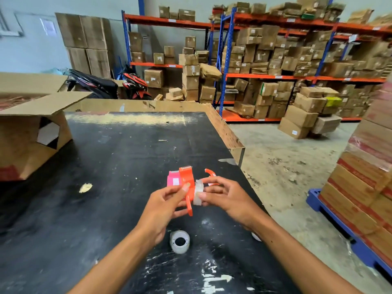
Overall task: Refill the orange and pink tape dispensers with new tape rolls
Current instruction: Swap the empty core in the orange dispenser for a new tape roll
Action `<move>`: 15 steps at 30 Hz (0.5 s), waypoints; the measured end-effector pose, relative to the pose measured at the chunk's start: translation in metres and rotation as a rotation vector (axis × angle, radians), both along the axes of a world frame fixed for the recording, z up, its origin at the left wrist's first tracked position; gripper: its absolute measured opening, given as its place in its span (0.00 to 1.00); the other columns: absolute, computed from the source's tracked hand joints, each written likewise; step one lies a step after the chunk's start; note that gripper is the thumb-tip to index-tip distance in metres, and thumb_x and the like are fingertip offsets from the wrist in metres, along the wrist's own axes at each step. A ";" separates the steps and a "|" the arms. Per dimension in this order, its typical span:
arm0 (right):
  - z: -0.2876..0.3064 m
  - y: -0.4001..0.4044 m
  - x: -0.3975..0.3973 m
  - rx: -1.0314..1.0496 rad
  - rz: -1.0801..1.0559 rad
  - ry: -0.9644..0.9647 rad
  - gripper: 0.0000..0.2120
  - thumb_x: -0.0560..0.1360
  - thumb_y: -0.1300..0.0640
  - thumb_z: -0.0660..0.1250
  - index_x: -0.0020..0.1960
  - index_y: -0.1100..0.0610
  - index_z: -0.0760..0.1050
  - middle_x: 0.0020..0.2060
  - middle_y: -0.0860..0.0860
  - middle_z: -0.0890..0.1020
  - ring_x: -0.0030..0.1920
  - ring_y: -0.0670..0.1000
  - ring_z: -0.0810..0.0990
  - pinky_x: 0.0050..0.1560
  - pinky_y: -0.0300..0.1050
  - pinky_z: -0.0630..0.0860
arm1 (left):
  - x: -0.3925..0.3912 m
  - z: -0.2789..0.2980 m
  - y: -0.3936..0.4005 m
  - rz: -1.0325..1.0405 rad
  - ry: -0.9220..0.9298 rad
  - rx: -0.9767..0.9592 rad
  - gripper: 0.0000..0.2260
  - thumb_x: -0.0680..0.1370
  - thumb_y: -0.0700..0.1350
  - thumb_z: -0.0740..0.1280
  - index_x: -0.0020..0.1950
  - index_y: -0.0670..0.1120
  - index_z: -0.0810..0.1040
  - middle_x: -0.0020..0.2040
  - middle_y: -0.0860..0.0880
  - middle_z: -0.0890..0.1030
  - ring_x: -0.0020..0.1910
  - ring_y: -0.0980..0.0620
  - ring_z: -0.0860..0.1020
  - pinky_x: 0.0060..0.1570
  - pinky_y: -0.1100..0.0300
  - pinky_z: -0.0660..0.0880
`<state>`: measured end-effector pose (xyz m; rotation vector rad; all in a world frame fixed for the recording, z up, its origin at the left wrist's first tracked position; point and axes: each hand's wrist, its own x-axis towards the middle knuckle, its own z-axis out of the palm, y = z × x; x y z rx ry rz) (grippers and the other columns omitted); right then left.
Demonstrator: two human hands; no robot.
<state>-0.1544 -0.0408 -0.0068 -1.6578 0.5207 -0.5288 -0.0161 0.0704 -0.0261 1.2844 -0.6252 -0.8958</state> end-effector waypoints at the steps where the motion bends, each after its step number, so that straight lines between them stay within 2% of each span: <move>1: -0.001 0.000 0.001 0.002 -0.007 -0.010 0.12 0.70 0.66 0.72 0.53 0.58 0.78 0.42 0.51 0.84 0.39 0.44 0.84 0.42 0.35 0.80 | 0.000 0.001 0.001 -0.005 0.010 0.000 0.14 0.73 0.48 0.70 0.54 0.40 0.81 0.48 0.40 0.86 0.48 0.44 0.84 0.42 0.58 0.82; 5: 0.002 -0.003 0.004 -0.026 0.079 0.020 0.13 0.71 0.65 0.71 0.55 0.63 0.79 0.50 0.57 0.84 0.46 0.46 0.83 0.45 0.36 0.80 | 0.004 0.001 0.005 -0.055 0.047 0.021 0.20 0.66 0.53 0.72 0.53 0.42 0.82 0.46 0.42 0.87 0.44 0.48 0.85 0.40 0.59 0.81; 7: 0.003 0.000 0.009 -0.028 0.127 0.023 0.13 0.72 0.64 0.70 0.56 0.64 0.79 0.48 0.56 0.84 0.46 0.48 0.83 0.47 0.37 0.80 | 0.006 -0.001 0.006 -0.075 0.065 0.034 0.20 0.66 0.55 0.71 0.52 0.43 0.82 0.47 0.42 0.87 0.46 0.47 0.85 0.42 0.59 0.80; 10: 0.001 0.007 0.021 -0.026 0.052 -0.017 0.14 0.72 0.64 0.71 0.57 0.64 0.79 0.47 0.59 0.84 0.44 0.48 0.84 0.50 0.39 0.81 | 0.010 -0.005 0.008 -0.068 0.118 0.027 0.18 0.68 0.56 0.69 0.49 0.46 0.84 0.45 0.46 0.86 0.42 0.51 0.84 0.41 0.60 0.79; 12: 0.000 0.012 0.028 -0.038 0.011 -0.040 0.14 0.71 0.64 0.72 0.55 0.65 0.78 0.45 0.62 0.83 0.42 0.48 0.84 0.47 0.39 0.81 | 0.014 -0.008 0.010 -0.056 0.149 0.020 0.16 0.69 0.56 0.68 0.47 0.47 0.84 0.44 0.46 0.86 0.42 0.52 0.84 0.42 0.60 0.78; 15: 0.000 0.016 0.035 -0.044 0.015 -0.064 0.13 0.70 0.64 0.72 0.53 0.66 0.79 0.42 0.55 0.83 0.38 0.43 0.84 0.38 0.34 0.80 | 0.020 -0.010 0.014 -0.042 0.181 0.017 0.15 0.72 0.55 0.67 0.50 0.46 0.83 0.47 0.45 0.86 0.46 0.50 0.84 0.43 0.60 0.79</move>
